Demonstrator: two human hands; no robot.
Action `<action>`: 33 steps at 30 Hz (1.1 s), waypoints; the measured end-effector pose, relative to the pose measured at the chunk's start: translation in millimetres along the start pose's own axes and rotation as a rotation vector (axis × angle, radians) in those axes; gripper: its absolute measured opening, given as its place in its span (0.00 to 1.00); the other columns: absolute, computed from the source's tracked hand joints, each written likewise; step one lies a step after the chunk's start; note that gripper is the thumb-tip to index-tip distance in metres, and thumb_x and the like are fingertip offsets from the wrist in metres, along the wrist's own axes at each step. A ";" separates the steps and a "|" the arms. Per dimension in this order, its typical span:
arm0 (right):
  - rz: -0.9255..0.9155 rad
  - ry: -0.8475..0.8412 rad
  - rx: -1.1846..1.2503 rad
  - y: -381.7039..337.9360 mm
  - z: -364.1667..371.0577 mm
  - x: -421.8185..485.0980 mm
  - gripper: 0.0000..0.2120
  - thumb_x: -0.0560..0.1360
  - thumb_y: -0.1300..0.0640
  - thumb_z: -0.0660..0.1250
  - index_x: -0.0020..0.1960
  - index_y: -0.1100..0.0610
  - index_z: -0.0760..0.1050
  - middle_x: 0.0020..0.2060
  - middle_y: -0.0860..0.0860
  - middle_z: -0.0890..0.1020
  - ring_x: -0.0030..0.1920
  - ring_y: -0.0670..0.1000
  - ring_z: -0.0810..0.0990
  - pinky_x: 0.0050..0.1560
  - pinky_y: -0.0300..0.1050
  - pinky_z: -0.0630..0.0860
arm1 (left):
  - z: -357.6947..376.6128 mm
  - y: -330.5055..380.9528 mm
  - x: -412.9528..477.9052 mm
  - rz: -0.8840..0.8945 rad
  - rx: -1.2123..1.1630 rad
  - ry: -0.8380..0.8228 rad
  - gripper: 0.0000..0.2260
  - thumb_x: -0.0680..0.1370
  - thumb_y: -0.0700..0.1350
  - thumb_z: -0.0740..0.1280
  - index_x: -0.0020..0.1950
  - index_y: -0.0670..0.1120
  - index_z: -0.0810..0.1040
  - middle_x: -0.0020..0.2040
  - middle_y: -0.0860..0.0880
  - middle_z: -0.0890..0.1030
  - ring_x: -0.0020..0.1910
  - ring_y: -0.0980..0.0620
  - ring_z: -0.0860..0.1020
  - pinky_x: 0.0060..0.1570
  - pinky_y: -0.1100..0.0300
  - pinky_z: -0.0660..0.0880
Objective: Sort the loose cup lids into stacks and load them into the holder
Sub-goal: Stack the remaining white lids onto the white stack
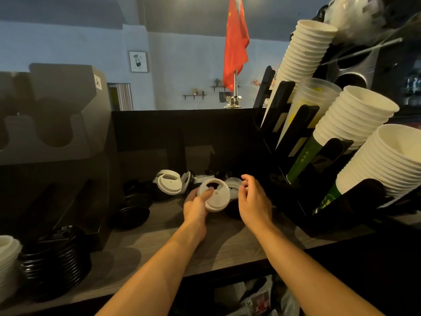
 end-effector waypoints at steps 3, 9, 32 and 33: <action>-0.018 -0.245 -0.400 3.8 22.8 3.0 0.29 0.80 0.47 0.63 0.78 0.51 0.59 0.78 0.53 0.57 0.76 0.56 0.57 0.73 0.54 0.62 | -1.9 -1.6 1.9 0.079 0.065 0.082 0.16 0.77 0.44 0.74 0.63 0.44 0.78 0.50 0.46 0.83 0.51 0.48 0.81 0.54 0.51 0.79; -0.022 -0.334 -0.470 5.5 26.6 2.4 0.25 0.80 0.47 0.64 0.73 0.54 0.66 0.73 0.55 0.63 0.71 0.58 0.66 0.69 0.53 0.66 | -3.0 -1.1 3.9 0.125 0.108 0.160 0.13 0.78 0.44 0.73 0.61 0.45 0.75 0.50 0.45 0.80 0.47 0.49 0.78 0.46 0.56 0.73; -0.077 -0.081 -0.055 -8.0 9.7 -1.4 0.09 0.84 0.46 0.55 0.52 0.51 0.67 0.37 0.49 0.79 0.33 0.47 0.78 0.31 0.49 0.77 | -8.6 1.0 3.4 0.029 0.025 0.263 0.21 0.78 0.44 0.73 0.69 0.47 0.74 0.60 0.43 0.80 0.60 0.44 0.78 0.61 0.49 0.75; -0.091 -0.059 -0.006 -8.8 8.6 -2.9 0.07 0.84 0.47 0.56 0.52 0.50 0.67 0.37 0.48 0.78 0.32 0.46 0.77 0.29 0.46 0.76 | -8.4 0.9 3.2 0.028 0.035 0.258 0.21 0.77 0.44 0.74 0.70 0.47 0.74 0.61 0.43 0.80 0.61 0.43 0.78 0.63 0.48 0.75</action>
Point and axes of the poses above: each hand's wrist, its own x-axis towards the middle knuckle, its own z-axis out of the palm, y = z × x, the point moved 3 cm from there along x, towards the middle knuckle
